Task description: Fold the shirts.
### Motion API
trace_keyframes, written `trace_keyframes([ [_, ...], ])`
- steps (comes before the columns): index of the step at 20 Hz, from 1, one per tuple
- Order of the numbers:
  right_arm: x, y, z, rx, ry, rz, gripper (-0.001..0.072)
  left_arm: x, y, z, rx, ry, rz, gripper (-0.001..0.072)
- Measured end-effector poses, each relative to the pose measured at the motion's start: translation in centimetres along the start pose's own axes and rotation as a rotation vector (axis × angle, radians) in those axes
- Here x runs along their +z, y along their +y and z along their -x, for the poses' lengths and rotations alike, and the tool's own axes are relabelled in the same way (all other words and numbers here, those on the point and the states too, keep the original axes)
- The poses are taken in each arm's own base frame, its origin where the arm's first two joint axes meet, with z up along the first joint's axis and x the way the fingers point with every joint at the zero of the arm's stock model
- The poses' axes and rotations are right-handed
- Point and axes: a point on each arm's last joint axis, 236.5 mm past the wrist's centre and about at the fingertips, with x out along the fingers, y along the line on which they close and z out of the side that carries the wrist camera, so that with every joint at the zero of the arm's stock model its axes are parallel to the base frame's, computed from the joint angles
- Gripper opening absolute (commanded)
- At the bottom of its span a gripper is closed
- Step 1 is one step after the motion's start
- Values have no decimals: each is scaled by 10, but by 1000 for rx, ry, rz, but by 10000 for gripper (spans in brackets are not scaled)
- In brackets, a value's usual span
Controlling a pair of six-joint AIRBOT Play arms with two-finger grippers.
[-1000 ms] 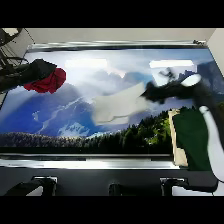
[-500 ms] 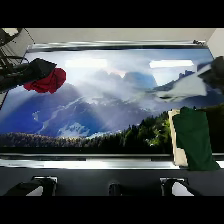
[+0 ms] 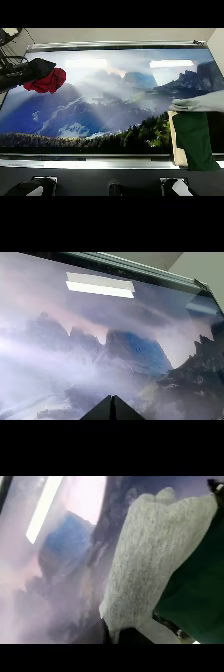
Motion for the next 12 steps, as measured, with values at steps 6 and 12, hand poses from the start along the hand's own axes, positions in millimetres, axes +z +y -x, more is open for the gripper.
trace_keyframes([
  [6, -45, -120, 24, -423, 147, -43, 47, 0, -1, 0, -4, -1, 4, 26],
  [12, -114, -223, 4, -701, 403, -79, 47, 0, -2, 0, -7, -2, 7, 26],
])
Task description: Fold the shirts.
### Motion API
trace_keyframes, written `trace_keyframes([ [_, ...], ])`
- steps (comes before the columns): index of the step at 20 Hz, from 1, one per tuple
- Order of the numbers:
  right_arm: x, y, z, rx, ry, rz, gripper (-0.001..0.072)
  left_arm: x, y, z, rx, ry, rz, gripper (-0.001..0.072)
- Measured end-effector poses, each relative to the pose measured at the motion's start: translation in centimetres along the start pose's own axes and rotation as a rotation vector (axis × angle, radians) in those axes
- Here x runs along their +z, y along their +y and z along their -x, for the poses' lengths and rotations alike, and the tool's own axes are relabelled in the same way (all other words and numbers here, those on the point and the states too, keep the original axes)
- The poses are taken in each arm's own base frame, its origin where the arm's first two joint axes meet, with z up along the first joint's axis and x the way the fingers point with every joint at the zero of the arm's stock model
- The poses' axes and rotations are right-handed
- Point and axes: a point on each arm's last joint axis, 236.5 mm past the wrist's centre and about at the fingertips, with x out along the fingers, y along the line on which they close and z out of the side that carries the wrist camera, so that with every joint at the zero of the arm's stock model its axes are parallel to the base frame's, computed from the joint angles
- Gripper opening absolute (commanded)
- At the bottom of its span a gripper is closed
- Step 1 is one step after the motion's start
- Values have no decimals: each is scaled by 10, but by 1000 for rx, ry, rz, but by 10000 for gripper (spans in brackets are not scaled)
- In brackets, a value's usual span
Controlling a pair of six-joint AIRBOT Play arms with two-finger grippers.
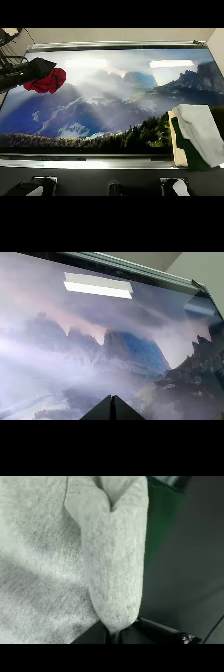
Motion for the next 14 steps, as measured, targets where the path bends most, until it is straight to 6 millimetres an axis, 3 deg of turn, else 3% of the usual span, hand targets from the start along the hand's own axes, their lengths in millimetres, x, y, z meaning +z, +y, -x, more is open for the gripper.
trace_keyframes([
  [2, -3, -8, -23, -41, 27, 8, 49, 0, 0, 0, 0, 0, 0, 26],
  [3, -3, -11, -32, -53, 29, 12, 187, 0, 0, 0, 0, 0, 0, 26],
  [4, -3, -13, -39, -63, 32, 14, 525, 0, 0, 0, 0, 0, 0, 27],
  [5, -4, -15, -44, -72, 37, 17, 698, 0, 0, 0, 0, 0, 0, 26],
  [8, 3, -6, -50, -35, 7, 56, 697, 0, 0, 0, 0, 0, 0, 25],
  [10, 24, 4, -35, 7, -86, 90, 688, 6, -3, 2, -4, -12, -13, 23],
  [12, 64, 25, 7, 88, -285, 139, 672, 21, -9, 9, 2, -45, -76, 22],
  [14, 100, 62, 70, 205, -525, 231, 671, 41, -8, 17, 61, -77, -199, 22],
])
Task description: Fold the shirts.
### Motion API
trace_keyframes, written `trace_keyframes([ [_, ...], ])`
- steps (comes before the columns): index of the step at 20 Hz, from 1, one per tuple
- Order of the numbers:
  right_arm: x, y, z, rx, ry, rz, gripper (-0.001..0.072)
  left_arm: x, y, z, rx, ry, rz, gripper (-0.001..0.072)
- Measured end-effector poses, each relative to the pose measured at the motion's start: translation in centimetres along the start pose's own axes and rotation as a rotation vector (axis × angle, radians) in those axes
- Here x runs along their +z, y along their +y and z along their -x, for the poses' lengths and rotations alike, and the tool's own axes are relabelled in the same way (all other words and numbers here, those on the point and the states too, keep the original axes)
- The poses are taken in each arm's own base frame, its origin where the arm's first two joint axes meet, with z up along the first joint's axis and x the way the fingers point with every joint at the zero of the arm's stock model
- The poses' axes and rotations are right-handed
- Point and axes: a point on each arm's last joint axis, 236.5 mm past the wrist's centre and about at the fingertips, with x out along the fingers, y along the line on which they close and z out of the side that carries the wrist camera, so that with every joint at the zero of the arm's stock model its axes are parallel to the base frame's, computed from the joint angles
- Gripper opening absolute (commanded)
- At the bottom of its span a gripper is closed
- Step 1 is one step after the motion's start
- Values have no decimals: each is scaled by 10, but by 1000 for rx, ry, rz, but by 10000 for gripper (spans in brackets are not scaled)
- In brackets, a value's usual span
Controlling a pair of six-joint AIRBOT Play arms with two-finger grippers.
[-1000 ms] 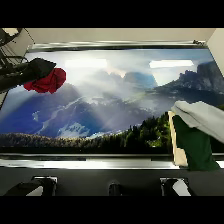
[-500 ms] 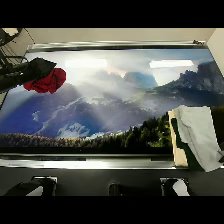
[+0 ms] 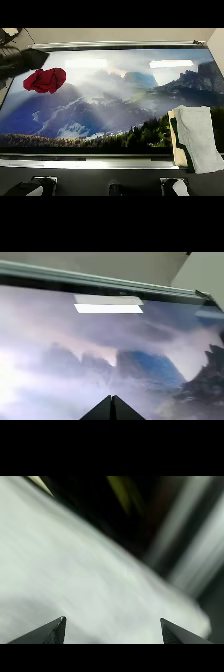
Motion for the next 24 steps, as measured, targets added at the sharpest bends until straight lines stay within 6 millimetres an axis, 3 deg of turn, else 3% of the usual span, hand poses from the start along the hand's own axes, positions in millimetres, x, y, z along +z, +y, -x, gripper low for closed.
trace_keyframes([
  [2, 52, 59, 38, 126, -211, 146, 671, 8, 15, 0, 114, 22, -126, 23],
  [4, 64, 132, 67, 255, -317, 306, 671, -6, 40, -7, 248, 117, -206, 25],
  [5, 56, 167, 73, 316, -318, 368, 672, -22, 53, -10, 303, 188, -219, 61],
  [6, 40, 203, 74, 379, -292, 409, 673, -45, 66, -14, 353, 284, -218, 243],
  [7, 21, 234, 71, 428, -249, 436, 674, -75, 77, -16, 389, 393, -202, 548],
  [8, -5, 263, 63, 470, -178, 463, 673, -110, 86, -14, 421, 517, -175, 686],
  [10, -63, 303, 41, 497, -4, 532, 673, -174, 95, -5, 448, 709, -133, 682],
  [11, -91, 315, 31, 493, 80, 570, 676, -201, 94, 3, 448, 776, -116, 681],
  [13, -143, 331, 12, 463, 228, 654, 698, -235, 87, 17, 442, 815, -92, 680],
  [16, -189, 341, -3, 418, 340, 740, 689, -256, 79, 29, 429, 793, -71, 680],
  [19, -208, 345, -9, 399, 387, 772, 689, -263, 75, 33, 422, 777, -60, 681],
  [24, -218, 345, -12, 387, 408, 790, 689, -266, 74, 35, 419, 766, -53, 681],
])
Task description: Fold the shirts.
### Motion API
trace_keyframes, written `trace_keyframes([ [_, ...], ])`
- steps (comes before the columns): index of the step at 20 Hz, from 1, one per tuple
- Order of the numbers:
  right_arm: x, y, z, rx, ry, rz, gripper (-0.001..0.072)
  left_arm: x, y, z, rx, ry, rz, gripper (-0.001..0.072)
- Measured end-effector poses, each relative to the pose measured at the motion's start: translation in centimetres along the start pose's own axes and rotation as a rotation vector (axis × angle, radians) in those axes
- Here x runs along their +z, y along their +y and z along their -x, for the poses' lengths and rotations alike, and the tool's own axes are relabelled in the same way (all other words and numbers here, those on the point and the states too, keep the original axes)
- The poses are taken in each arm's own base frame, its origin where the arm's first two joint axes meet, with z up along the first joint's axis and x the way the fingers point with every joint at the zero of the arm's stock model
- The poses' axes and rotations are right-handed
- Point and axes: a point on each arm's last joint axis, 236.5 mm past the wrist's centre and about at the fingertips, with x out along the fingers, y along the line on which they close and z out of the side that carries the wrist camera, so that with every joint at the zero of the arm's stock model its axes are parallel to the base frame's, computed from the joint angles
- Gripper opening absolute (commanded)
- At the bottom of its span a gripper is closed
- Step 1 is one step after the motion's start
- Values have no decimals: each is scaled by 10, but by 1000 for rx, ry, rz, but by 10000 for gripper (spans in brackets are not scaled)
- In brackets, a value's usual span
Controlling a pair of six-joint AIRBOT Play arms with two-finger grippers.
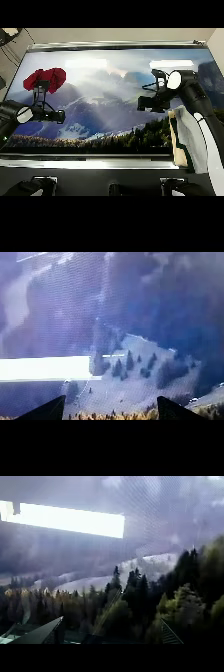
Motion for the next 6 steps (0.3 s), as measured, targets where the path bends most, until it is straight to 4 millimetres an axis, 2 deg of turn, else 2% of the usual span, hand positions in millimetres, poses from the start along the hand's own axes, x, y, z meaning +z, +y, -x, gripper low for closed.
trace_keyframes([
  [6, -2, 1, -2, 0, 8, 2, 689, -1, 0, -1, -1, 1, 2, 681],
])
